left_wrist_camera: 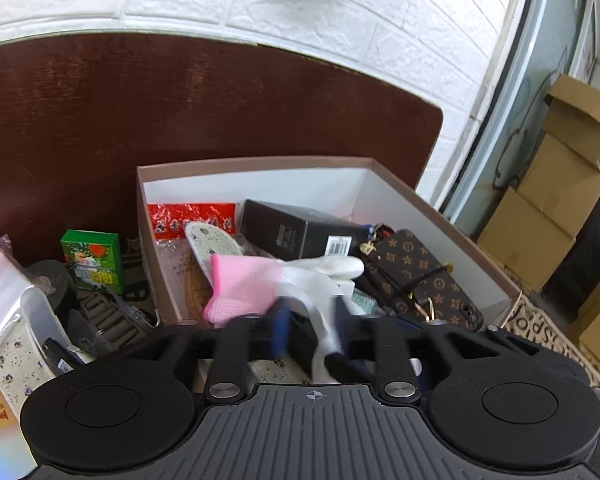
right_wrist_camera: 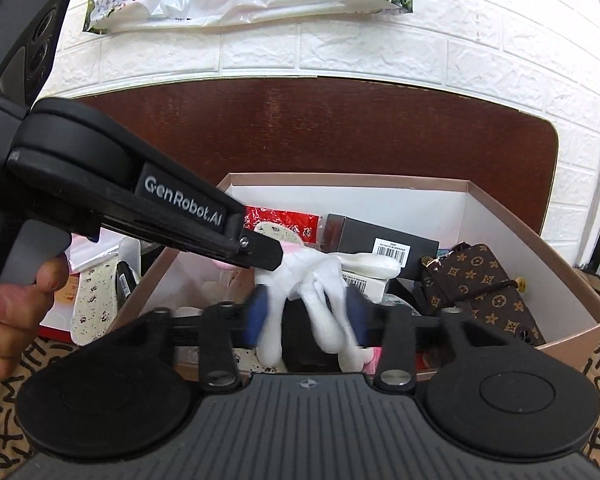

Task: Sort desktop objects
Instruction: 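Lower the glove into the box and open the left gripper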

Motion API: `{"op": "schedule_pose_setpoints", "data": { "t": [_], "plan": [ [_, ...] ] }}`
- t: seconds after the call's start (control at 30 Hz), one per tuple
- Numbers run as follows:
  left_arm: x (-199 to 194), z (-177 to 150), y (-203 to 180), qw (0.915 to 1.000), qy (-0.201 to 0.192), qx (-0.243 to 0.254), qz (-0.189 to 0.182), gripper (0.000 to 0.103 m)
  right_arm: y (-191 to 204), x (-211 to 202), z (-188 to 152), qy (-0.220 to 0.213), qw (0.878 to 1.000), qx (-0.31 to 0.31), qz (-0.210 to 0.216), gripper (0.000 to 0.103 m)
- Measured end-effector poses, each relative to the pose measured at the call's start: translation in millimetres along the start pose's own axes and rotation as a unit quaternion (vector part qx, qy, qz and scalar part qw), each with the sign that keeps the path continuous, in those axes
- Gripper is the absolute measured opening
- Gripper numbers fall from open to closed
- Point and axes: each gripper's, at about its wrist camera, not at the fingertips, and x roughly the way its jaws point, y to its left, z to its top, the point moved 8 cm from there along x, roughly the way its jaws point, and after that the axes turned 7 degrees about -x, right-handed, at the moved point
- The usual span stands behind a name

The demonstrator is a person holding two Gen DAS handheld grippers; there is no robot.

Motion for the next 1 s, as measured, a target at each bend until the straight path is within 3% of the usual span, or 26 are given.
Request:
{"op": "schedule_pose_setpoints", "data": {
  "t": [0.03,0.1,0.17,0.27,0.33,0.7,1.0],
  "plan": [
    [-2.5,1.3,0.9,1.0000,-0.009,-0.004,0.003,0.067,0.3,-0.8,0.3,-0.002,1.000,-0.002,-0.003,0.069],
    [-7.2,3.1,0.7,0.9998,-0.017,-0.005,0.003,0.074,1.2,-1.6,0.8,-0.003,1.000,-0.005,-0.004,0.072],
    [-11.3,3.3,-0.9,0.9998,-0.022,-0.003,0.000,0.090,2.1,-2.3,1.1,-0.004,1.000,-0.006,-0.003,0.080],
    [-19.6,3.0,-3.2,0.9992,-0.040,0.006,0.005,0.103,3.6,-5.2,2.4,-0.011,1.000,-0.009,-0.007,0.096],
    [-25.4,1.9,-4.6,0.9987,-0.048,0.011,0.009,0.103,5.5,-6.8,2.5,-0.013,1.000,-0.011,-0.005,0.102],
    [-50.1,-25.3,-6.8,0.9993,-0.035,0.008,0.015,0.103,16.0,-16.7,-4.5,-0.001,1.000,-0.006,-0.008,0.103],
    [-71.1,-44.9,1.4,0.9985,-0.031,-0.044,0.011,0.103,27.7,-37.5,-1.8,-0.015,1.000,0.001,-0.002,0.103]
  ]
}}
